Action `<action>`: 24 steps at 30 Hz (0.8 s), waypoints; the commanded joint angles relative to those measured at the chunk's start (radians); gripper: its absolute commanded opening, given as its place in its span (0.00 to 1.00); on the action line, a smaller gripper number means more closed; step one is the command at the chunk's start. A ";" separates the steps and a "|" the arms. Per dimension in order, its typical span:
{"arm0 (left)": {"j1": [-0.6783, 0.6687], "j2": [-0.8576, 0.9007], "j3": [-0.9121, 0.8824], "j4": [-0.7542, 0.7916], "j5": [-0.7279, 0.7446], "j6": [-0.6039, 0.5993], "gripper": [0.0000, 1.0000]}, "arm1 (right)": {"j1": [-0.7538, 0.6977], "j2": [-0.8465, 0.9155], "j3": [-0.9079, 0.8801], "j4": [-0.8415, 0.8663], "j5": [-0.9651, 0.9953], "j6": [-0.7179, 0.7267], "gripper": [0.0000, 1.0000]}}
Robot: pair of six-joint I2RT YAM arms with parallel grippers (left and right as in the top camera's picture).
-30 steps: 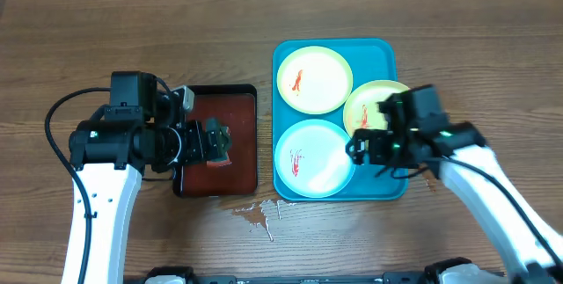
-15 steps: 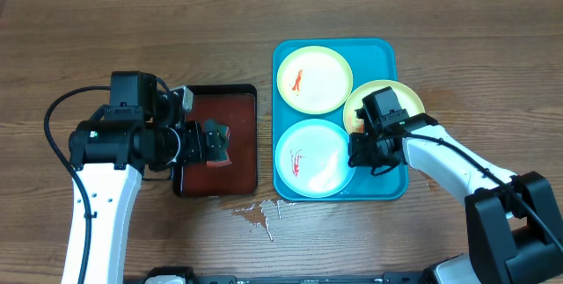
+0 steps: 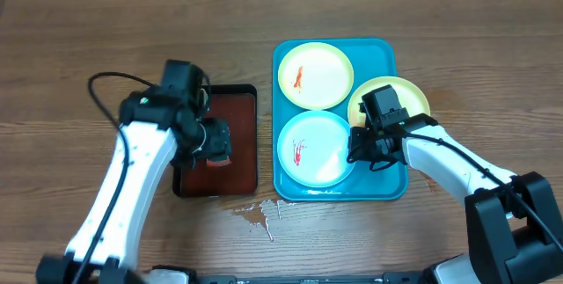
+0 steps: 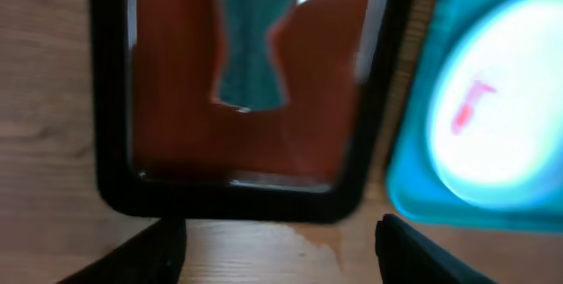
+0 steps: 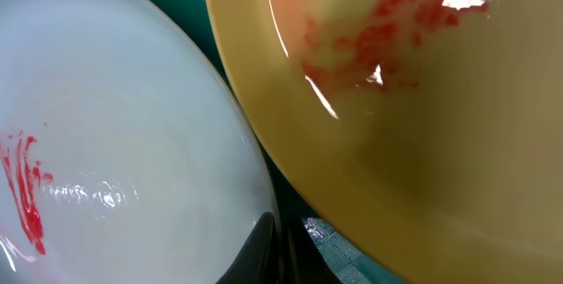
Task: Clean dirty plates on tray and stack at the side
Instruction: 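Move left gripper to the sponge and right gripper to the white plate rim, then grasp the green-and-pink sponge with the left gripper and lift it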
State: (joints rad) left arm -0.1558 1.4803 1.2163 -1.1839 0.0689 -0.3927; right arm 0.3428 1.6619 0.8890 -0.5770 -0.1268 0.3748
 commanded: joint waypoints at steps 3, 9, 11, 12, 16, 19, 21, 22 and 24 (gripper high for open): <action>0.000 0.155 -0.008 0.060 -0.100 -0.085 0.63 | 0.002 0.002 -0.002 0.001 0.029 0.019 0.04; -0.002 0.328 -0.008 0.161 -0.019 -0.004 0.52 | 0.002 0.002 -0.002 0.000 0.029 0.019 0.04; -0.002 0.389 -0.008 0.187 -0.008 0.001 0.31 | 0.002 0.002 -0.002 -0.003 0.029 0.019 0.04; -0.002 0.408 -0.008 0.196 -0.005 0.001 0.21 | 0.002 0.002 -0.002 -0.003 0.029 0.019 0.04; -0.001 0.444 -0.008 0.225 0.006 0.000 0.04 | 0.002 0.002 -0.002 -0.004 0.029 0.019 0.04; -0.001 0.438 -0.001 0.230 0.006 0.012 0.04 | 0.002 0.002 -0.002 -0.004 0.029 0.019 0.04; -0.001 0.430 0.021 0.200 0.003 0.029 0.04 | 0.002 0.002 -0.002 -0.007 0.029 0.019 0.04; -0.001 0.423 0.037 0.182 0.000 0.037 0.04 | 0.002 0.002 -0.002 -0.011 0.029 0.019 0.04; -0.001 0.409 0.068 0.141 -0.002 0.042 0.04 | 0.002 0.002 -0.002 -0.016 0.029 0.019 0.04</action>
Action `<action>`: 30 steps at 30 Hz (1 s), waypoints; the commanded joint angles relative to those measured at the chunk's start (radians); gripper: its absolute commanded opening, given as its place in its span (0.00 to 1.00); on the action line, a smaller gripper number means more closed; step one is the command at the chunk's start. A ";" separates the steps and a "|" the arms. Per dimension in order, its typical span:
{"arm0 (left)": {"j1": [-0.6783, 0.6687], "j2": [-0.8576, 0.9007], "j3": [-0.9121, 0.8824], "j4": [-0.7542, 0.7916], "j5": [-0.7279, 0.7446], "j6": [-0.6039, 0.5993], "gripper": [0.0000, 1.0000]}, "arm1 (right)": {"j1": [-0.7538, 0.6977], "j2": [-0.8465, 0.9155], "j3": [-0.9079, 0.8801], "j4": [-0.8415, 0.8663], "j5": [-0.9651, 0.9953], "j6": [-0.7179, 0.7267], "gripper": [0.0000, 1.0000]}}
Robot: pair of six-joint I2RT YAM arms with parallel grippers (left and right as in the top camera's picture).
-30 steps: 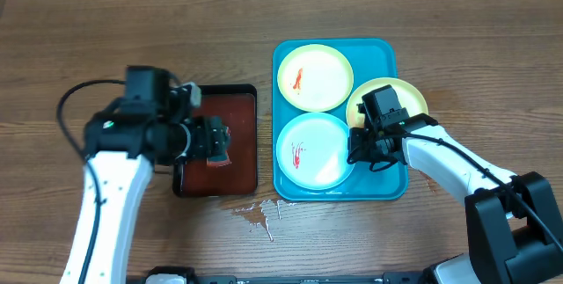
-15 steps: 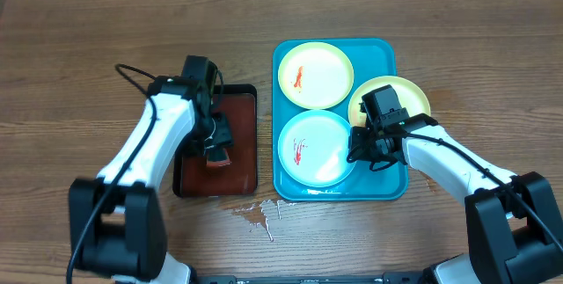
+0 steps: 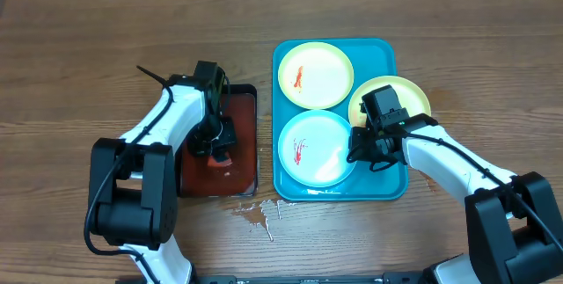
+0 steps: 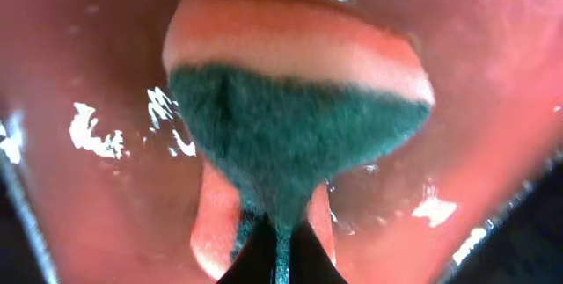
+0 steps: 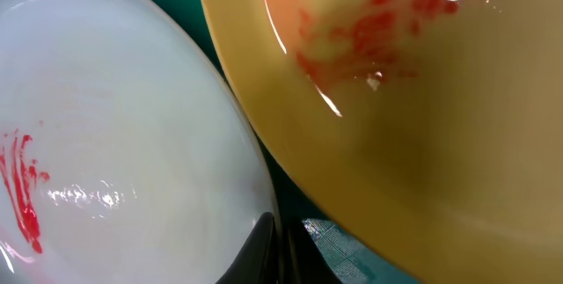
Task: Clean dirty plates on tray and stack at the side
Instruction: 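Grasp the green-and-pink sponge with the left gripper and lift it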
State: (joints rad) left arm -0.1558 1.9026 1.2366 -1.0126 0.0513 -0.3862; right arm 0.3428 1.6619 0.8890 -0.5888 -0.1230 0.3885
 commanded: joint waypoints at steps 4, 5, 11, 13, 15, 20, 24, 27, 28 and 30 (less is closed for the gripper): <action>-0.001 -0.026 0.068 -0.073 -0.002 0.050 0.33 | 0.002 0.002 -0.002 -0.023 0.025 0.005 0.04; -0.001 -0.025 0.060 -0.070 -0.013 0.050 0.45 | 0.002 0.002 -0.002 -0.029 0.025 0.005 0.04; -0.001 -0.019 -0.034 0.060 -0.061 0.050 0.52 | 0.002 0.002 -0.002 -0.041 0.025 0.005 0.04; -0.002 -0.014 -0.071 0.122 -0.047 0.050 0.34 | 0.002 0.002 -0.002 -0.042 0.025 0.005 0.04; -0.002 -0.014 -0.087 0.143 -0.027 0.048 0.04 | 0.002 0.002 -0.002 -0.044 0.025 0.005 0.04; -0.002 -0.014 -0.028 0.071 0.002 0.050 0.04 | 0.002 0.002 -0.002 -0.044 0.025 0.005 0.04; -0.003 -0.029 0.121 -0.081 0.002 0.050 0.04 | 0.002 0.002 -0.002 -0.046 0.025 0.005 0.04; -0.003 -0.047 0.210 -0.164 -0.011 0.050 0.04 | 0.002 0.002 -0.002 -0.055 0.025 0.006 0.04; -0.003 -0.052 0.227 -0.177 -0.019 0.050 0.04 | 0.002 0.002 -0.002 -0.056 0.025 0.006 0.04; -0.003 -0.061 0.247 -0.185 -0.026 0.050 0.04 | 0.002 0.002 -0.002 -0.057 0.025 0.006 0.04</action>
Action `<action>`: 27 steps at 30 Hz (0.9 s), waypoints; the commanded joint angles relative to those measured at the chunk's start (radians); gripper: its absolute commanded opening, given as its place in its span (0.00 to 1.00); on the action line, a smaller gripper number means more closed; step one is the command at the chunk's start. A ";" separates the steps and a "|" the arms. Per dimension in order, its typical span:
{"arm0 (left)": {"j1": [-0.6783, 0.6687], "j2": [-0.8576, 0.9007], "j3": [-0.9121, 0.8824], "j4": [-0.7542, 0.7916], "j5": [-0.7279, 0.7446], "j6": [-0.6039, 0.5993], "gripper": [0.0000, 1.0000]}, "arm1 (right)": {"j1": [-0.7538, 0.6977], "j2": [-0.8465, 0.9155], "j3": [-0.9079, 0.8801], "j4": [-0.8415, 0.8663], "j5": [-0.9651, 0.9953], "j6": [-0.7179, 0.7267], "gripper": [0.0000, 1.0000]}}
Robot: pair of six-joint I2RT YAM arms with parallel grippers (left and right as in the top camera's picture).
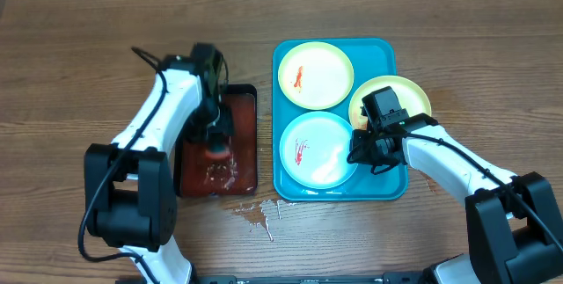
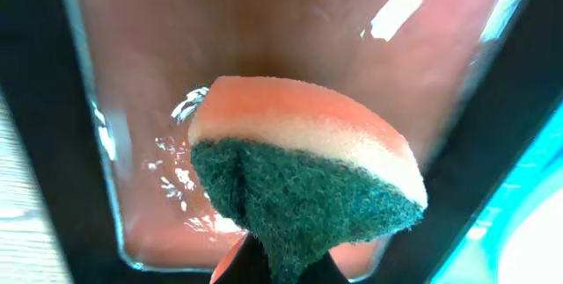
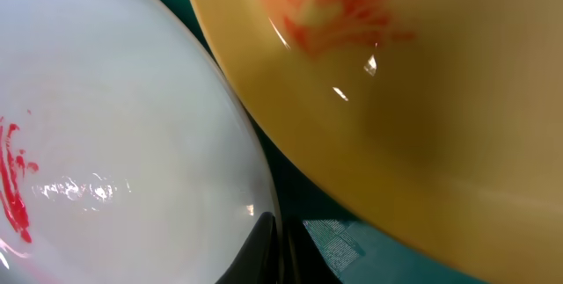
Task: Clean dirty plates on tray and stack at the side
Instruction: 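Grasp the green-and-pink sponge with the left gripper and lift it, then scrub the white plate with the sponge while right gripper holds its rim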
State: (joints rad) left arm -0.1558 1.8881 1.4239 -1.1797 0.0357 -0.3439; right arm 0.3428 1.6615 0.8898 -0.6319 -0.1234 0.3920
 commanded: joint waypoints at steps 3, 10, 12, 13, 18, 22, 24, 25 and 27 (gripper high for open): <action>-0.007 -0.049 0.055 -0.001 -0.021 0.008 0.04 | 0.002 0.002 -0.002 -0.012 0.025 0.002 0.04; -0.049 -0.045 0.026 0.032 -0.042 0.003 0.04 | 0.002 0.003 -0.003 -0.012 0.025 0.002 0.04; -0.062 -0.045 0.026 0.034 -0.053 -0.001 0.04 | 0.002 0.002 -0.002 -0.012 0.025 0.002 0.04; -0.068 -0.044 0.026 0.034 -0.055 -0.001 0.05 | 0.002 0.002 -0.002 -0.012 0.025 0.002 0.04; -0.097 -0.045 0.027 0.036 0.006 -0.023 0.04 | 0.002 0.002 -0.002 -0.013 0.025 0.002 0.04; -0.137 -0.045 0.041 0.050 0.151 -0.029 0.04 | 0.002 0.002 -0.002 -0.011 0.025 0.002 0.04; -0.193 -0.045 0.060 0.097 0.202 -0.062 0.04 | 0.002 0.002 -0.002 -0.005 0.025 0.002 0.04; -0.211 -0.045 0.060 0.117 0.202 -0.075 0.04 | 0.002 0.002 -0.002 -0.004 0.025 0.002 0.04; -0.259 -0.044 0.060 0.171 0.193 -0.103 0.04 | 0.002 0.002 -0.002 -0.002 0.025 0.002 0.04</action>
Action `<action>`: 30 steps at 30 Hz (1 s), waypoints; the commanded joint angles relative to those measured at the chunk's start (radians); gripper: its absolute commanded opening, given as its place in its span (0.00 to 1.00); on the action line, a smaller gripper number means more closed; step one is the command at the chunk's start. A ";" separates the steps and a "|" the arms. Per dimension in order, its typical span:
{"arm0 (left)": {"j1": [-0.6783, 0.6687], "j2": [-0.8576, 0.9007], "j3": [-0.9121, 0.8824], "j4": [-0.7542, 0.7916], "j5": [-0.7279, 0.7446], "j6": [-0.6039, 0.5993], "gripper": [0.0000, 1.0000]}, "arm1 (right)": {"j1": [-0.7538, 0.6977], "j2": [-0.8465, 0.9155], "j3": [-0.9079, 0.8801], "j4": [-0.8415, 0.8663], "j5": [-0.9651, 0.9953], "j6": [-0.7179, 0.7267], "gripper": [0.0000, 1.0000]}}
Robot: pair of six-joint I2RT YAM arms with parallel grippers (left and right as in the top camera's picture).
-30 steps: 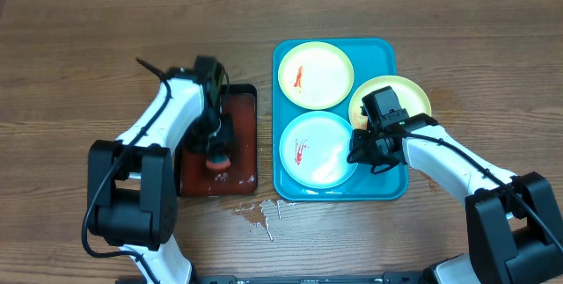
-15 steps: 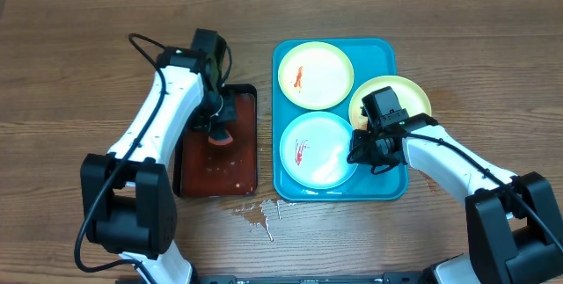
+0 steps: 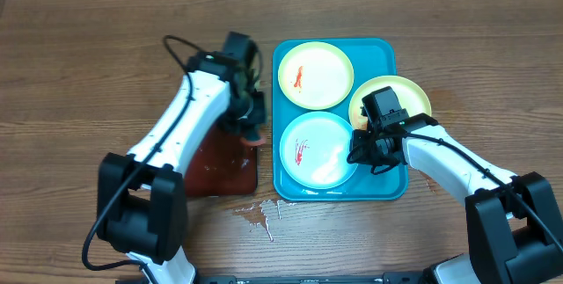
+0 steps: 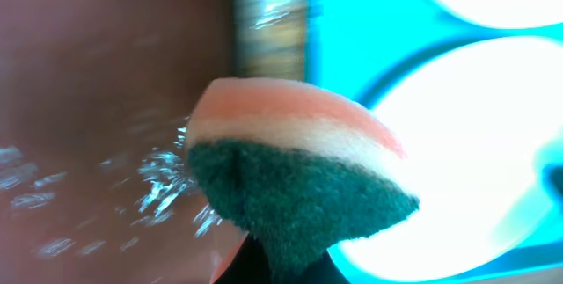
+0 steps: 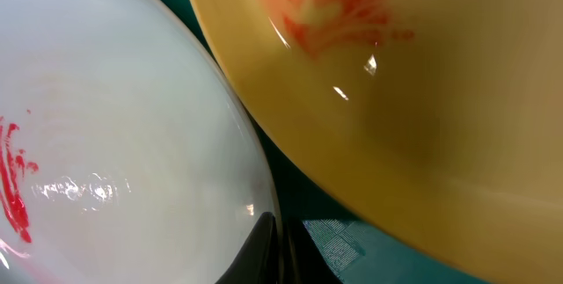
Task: Clean dirty plates on tray and stack at the side
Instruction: 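Scrub the white plate with the sponge while right gripper holds its rim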
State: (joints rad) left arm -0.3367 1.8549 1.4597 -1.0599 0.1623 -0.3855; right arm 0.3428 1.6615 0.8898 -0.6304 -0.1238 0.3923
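Observation:
My left gripper (image 3: pixel 252 128) is shut on a sponge (image 4: pixel 290 170) with orange, white and green layers, its fingertips (image 4: pixel 273 271) hidden under the green side. It hangs over the gap between the dark water tray (image 3: pixel 215 168) and the blue tray (image 3: pixel 385 189). A white plate (image 3: pixel 315 148) with a red smear lies front left in the blue tray. My right gripper (image 3: pixel 361 149) is shut on its right rim, fingers (image 5: pixel 264 249) pinched together. A pale yellow plate (image 3: pixel 315 75) with a red smear lies behind it. A smeared yellow plate (image 5: pixel 422 99) leans on the tray's right edge.
Spilled water (image 3: pixel 259 214) lies on the wooden table in front of the two trays. The left arm's cable (image 3: pixel 180 51) loops above the table at the back left. The white plate (image 4: pixel 457 143) sits just right of the sponge.
My left gripper has moved right with the sponge, from over the dark water tray to its right edge beside the blue tray. The right gripper has not moved.
At first my left gripper hung above the dark tray, blurred, seemingly open. Then it was shut on the sponge down in the water. Then it held the sponge clear above the tray, and now beside the blue tray. My right gripper stayed on the white plate's rim throughout.

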 commanded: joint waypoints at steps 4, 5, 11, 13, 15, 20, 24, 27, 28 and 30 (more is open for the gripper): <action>-0.182 0.005 0.023 0.168 0.046 -0.121 0.04 | 0.002 0.002 -0.002 -0.003 0.018 0.002 0.04; -0.207 0.014 0.023 0.195 0.043 -0.138 0.04 | 0.002 0.002 -0.002 -0.003 0.016 0.002 0.04; -0.286 0.108 0.023 0.226 -0.016 -0.308 0.04 | 0.002 0.002 -0.003 -0.005 0.014 0.002 0.04; -0.286 0.148 0.023 0.222 -0.010 -0.358 0.04 | 0.002 0.002 -0.002 -0.006 0.014 0.002 0.04; -0.283 0.182 0.023 0.219 -0.004 -0.388 0.04 | 0.002 0.002 -0.002 -0.008 0.014 0.002 0.04; -0.265 0.255 0.023 0.212 -0.002 -0.427 0.04 | 0.002 0.003 -0.002 -0.008 0.012 0.002 0.04; -0.232 0.294 0.029 0.187 0.051 -0.428 0.04 | 0.002 0.002 -0.002 -0.008 0.009 0.002 0.04; -0.197 0.296 0.047 0.115 0.028 -0.428 0.04 | 0.002 0.002 -0.003 -0.008 0.006 0.002 0.04; -0.186 0.296 0.053 0.092 0.012 -0.419 0.04 | 0.002 0.002 -0.003 -0.008 0.006 0.002 0.04; -0.162 0.296 0.064 0.053 -0.018 -0.380 0.04 | 0.002 0.002 -0.002 -0.007 0.006 0.002 0.04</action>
State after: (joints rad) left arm -0.5468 2.1155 1.5108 -0.9699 0.2230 -0.7856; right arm 0.3428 1.6615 0.8898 -0.6319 -0.1272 0.3920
